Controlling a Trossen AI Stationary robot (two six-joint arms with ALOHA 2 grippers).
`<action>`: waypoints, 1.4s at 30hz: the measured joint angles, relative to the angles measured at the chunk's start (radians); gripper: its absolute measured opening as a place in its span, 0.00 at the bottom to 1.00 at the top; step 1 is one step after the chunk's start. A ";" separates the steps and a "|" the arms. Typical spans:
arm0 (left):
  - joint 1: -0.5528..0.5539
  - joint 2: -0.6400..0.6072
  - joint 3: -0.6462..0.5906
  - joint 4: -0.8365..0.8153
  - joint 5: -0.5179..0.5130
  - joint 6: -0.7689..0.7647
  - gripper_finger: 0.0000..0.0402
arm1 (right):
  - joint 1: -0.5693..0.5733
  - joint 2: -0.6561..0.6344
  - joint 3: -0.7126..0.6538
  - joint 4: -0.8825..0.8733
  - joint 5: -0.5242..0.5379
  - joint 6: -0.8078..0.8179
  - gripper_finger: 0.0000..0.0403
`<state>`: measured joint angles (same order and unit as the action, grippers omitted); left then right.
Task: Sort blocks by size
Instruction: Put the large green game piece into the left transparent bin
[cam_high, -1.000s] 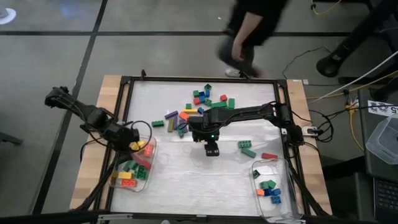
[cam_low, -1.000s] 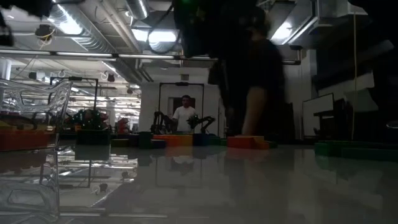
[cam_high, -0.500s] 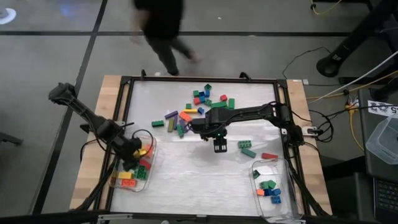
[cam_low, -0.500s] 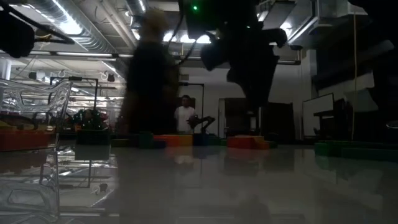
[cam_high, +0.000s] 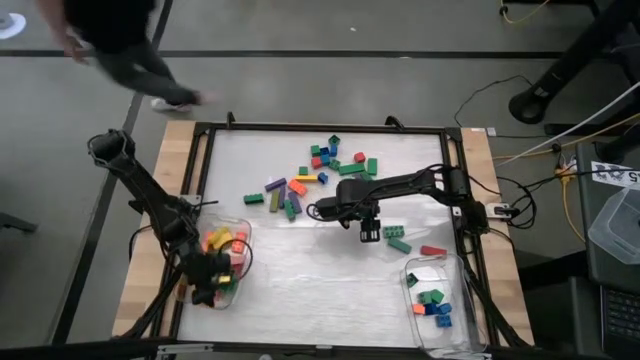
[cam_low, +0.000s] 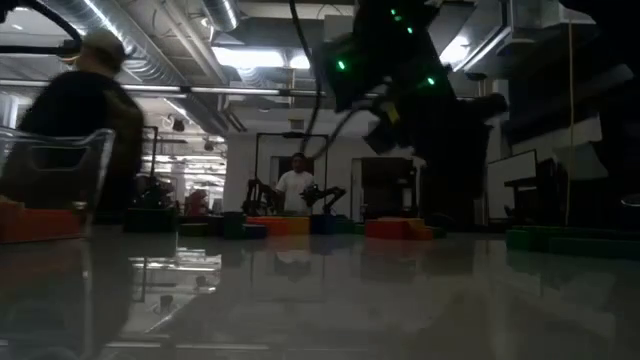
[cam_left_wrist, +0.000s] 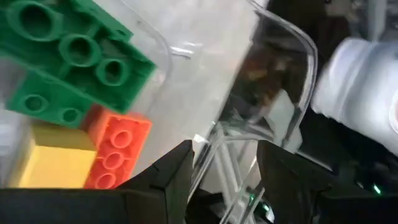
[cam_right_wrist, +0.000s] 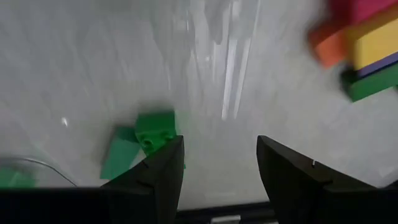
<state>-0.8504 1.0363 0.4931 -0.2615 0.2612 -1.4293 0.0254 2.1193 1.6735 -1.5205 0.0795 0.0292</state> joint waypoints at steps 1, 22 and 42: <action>-0.003 0.008 0.000 0.026 0.015 0.015 0.42 | 0.000 0.000 -0.019 -0.001 0.000 0.000 0.49; -0.003 0.010 0.000 0.108 0.022 0.095 0.42 | 0.014 -0.003 -0.173 0.062 -0.180 0.081 0.49; 0.002 0.010 0.001 0.153 0.013 0.099 0.42 | 0.047 -0.008 -0.294 0.227 -0.151 0.070 0.39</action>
<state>-0.8486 1.0459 0.4938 -0.1084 0.2745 -1.3303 0.0725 2.1113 1.3796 -1.2936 -0.0719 0.0990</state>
